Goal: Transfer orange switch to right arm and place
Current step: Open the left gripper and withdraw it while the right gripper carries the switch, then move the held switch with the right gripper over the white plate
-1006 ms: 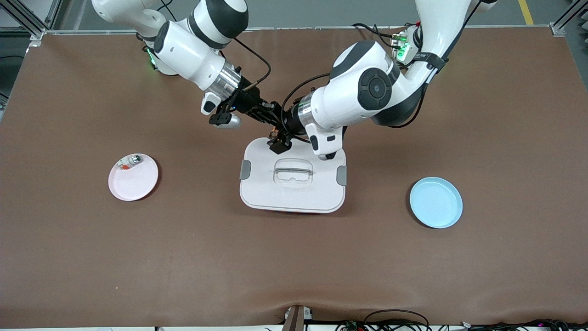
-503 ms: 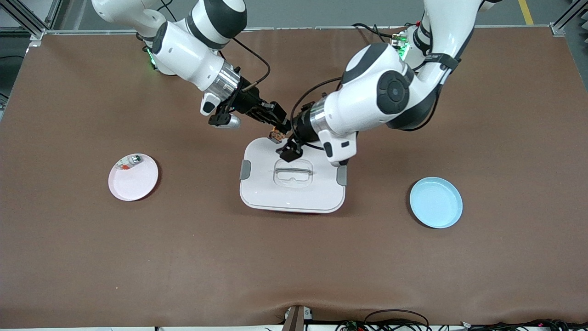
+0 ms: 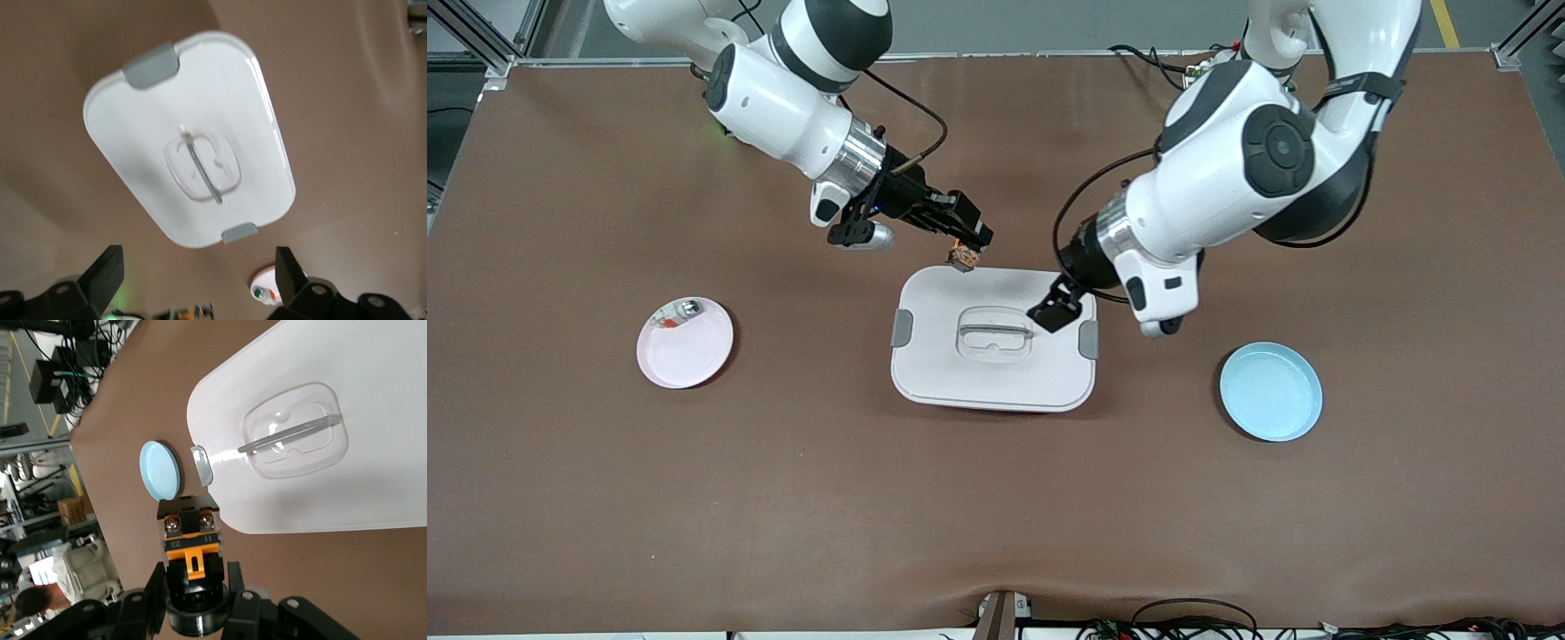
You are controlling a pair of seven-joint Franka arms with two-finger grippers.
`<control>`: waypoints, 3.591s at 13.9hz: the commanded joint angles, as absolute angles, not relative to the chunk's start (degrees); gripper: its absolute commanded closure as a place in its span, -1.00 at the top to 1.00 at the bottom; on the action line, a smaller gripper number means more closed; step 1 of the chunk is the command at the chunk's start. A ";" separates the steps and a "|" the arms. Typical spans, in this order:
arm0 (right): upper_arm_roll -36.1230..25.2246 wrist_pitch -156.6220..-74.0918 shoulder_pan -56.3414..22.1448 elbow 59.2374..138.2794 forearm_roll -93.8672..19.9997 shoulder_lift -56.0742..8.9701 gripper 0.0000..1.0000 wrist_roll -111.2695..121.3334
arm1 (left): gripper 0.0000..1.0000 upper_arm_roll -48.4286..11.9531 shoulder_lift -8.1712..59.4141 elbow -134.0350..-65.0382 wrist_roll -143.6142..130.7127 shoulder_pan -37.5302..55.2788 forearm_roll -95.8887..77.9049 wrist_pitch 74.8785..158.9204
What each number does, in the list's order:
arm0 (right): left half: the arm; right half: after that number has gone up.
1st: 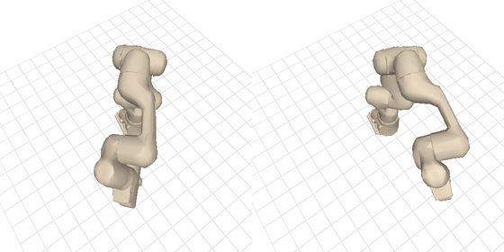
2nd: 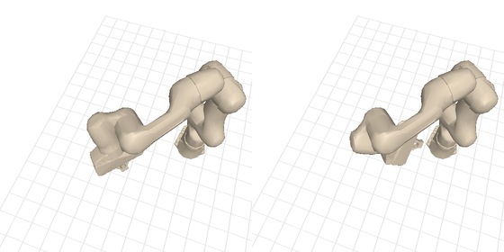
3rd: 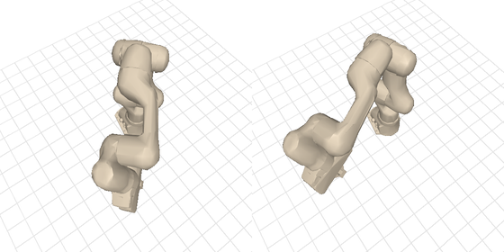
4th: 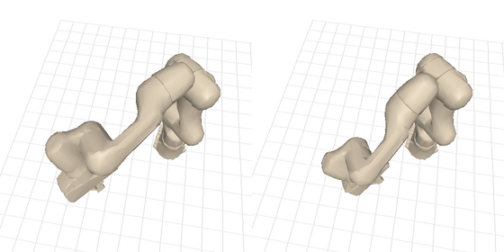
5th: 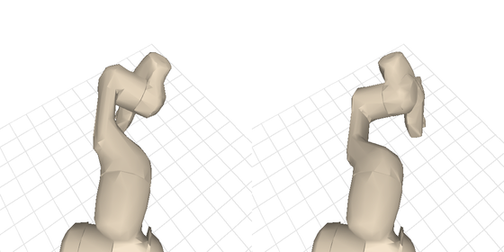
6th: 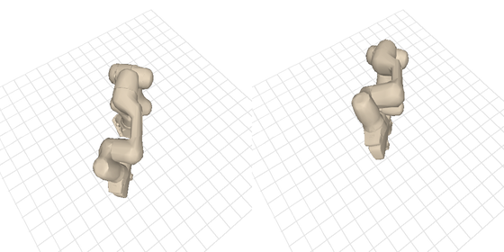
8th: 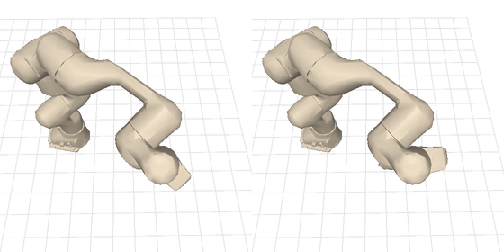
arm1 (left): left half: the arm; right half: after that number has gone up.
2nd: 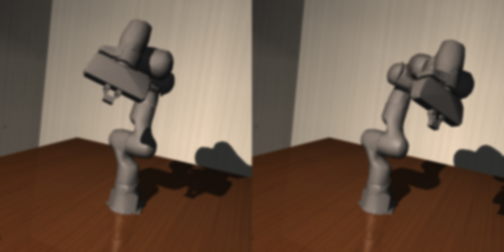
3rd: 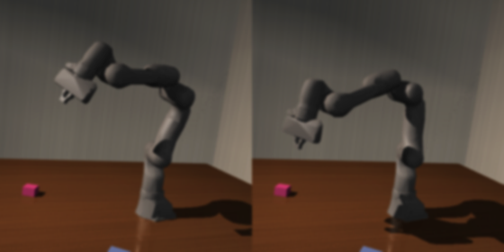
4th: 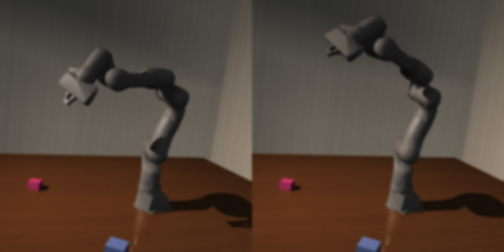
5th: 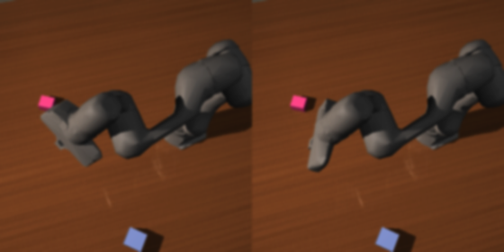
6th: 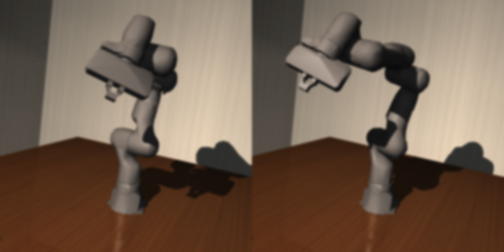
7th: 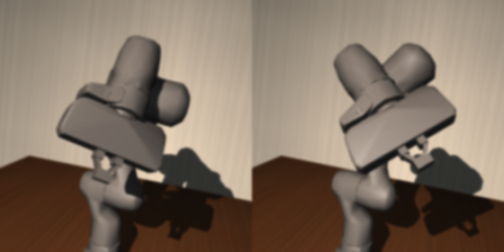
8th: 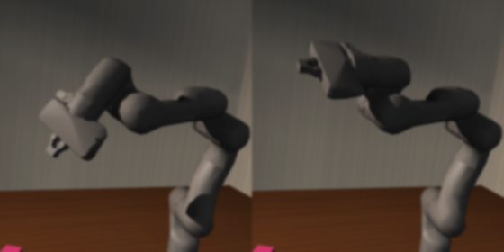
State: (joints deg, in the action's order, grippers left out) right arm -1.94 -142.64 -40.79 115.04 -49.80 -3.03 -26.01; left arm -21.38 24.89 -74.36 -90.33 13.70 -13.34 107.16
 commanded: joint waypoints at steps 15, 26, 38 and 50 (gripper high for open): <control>-1.58 -97.65 -20.04 98.79 -8.38 -1.94 -1.00 16.41 | 1.00 -21.09 16.00 -75.15 -41.61 -1.83 10.90 89.21; -1.58 -99.30 -12.40 106.42 6.50 2.37 -1.00 49.19 | 1.00 -19.61 8.27 -78.73 -19.88 -8.53 9.32 83.32; -1.58 -131.83 3.42 130.34 9.14 1.95 -1.00 78.20 | 1.00 -5.89 -2.29 -91.58 -9.76 0.44 3.60 89.12; -1.58 -140.36 5.36 130.34 9.84 -9.66 -1.00 79.80 | 1.00 -6.59 -1.93 -91.14 -9.67 0.44 2.82 90.44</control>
State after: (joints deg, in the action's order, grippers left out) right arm -2.60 -139.19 3.81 130.58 8.44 -8.29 79.20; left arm -6.83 -0.71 -89.98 -10.81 0.22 4.25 89.51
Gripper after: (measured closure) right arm 0.608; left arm 0.000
